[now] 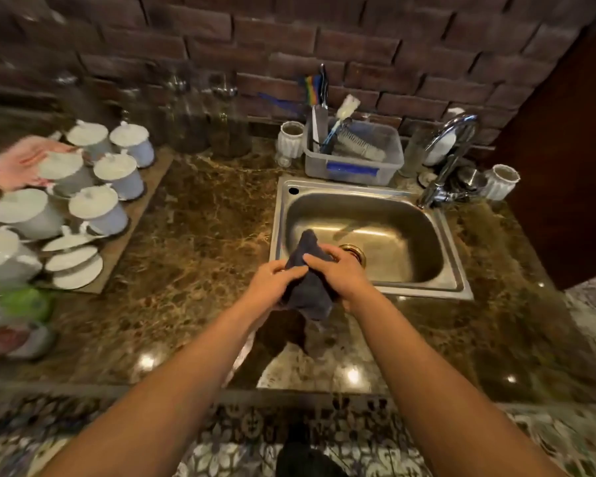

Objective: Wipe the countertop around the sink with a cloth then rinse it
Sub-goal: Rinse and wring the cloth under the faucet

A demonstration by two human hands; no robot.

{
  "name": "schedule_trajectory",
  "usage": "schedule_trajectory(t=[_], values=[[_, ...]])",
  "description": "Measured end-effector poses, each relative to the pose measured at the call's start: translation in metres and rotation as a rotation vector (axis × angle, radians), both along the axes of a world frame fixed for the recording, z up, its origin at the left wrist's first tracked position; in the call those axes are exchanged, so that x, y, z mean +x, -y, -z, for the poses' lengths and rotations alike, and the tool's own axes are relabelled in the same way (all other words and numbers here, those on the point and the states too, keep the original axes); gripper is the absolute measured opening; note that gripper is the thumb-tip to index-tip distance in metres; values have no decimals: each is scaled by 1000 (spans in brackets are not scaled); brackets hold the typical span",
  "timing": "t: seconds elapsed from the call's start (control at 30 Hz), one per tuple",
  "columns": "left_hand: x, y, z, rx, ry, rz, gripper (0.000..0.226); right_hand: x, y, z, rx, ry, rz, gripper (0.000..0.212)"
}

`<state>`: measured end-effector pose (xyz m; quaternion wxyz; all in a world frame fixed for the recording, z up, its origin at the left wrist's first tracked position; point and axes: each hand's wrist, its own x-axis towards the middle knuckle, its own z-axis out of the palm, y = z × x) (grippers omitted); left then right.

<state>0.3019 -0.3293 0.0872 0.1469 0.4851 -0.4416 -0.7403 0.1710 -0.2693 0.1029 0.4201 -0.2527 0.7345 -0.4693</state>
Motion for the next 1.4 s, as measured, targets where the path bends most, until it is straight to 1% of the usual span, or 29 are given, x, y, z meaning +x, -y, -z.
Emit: schedule_trajectory(t=[0.03,0.1,0.23,0.33,0.37,0.4,0.47,0.5,0.53,0.6,0.67,0.7,0.77,0.8,0.83,0.87,0.9,0.93,0.97,1.03,1.1,1.13,1.2,1.3,1.37,1.4], values=[[11,-4,0,-41,-2,39,41,6,-8,-3,26,-11,-34,25],[29,-12,-1,-126,-18,85,20,19,-24,-12,51,-7,-86,38],[53,-16,-8,-459,63,146,15,33,-53,-24,3,58,-75,50],[60,-16,-26,-589,72,208,10,29,-74,-39,5,92,2,59],[62,-16,-32,-621,60,250,13,24,-80,-42,22,75,-6,59],[63,-17,-38,-664,51,293,16,21,-85,-47,37,37,-44,54],[60,-20,-52,-702,43,351,13,12,-94,-56,67,-45,-143,34],[57,-22,-59,-669,12,339,11,8,-99,-60,73,-62,-168,26],[53,-26,-67,-603,-36,298,10,4,-103,-62,69,-74,-172,24],[40,-35,-84,-402,-115,215,11,-5,-112,-67,65,-81,-154,35],[21,-46,-96,-196,-151,175,18,-18,-121,-68,55,-39,-144,42],[10,-50,-99,-126,-148,164,22,-25,-127,-70,39,9,-129,41],[-12,-56,-102,11,-158,173,31,-40,-138,-70,-29,129,-64,30],[-24,-57,-102,106,-174,187,39,-49,-143,-69,-58,179,-6,24],[-35,-61,-103,201,-194,217,46,-59,-147,-66,-74,227,57,23],[-47,-65,-104,269,-223,261,47,-72,-151,-62,-91,273,120,27],[-61,-69,-106,308,-263,318,40,-86,-155,-60,-117,318,176,30],[-76,-72,-103,307,-274,359,31,-102,-157,-57,-145,370,223,31],[-91,-76,-101,261,-260,383,28,-120,-158,-56,-162,411,245,31],[-123,-78,-96,216,-276,415,48,-156,-160,-53,-162,439,272,29],[-159,-72,-87,191,-291,383,65,-195,-159,-49,-133,406,288,27],[-177,-70,-84,164,-263,361,71,-215,-157,-46,-116,384,286,26],[-213,-65,-79,71,-119,273,76,-257,-154,-39,-92,351,289,20],[-250,-58,-81,-27,94,188,65,-303,-146,-35,-37,283,262,17],[-270,-52,-85,-27,183,176,50,-328,-134,-32,0,224,223,18],[-279,-49,-89,-58,241,204,40,-339,-126,-31,12,208,205,18]])
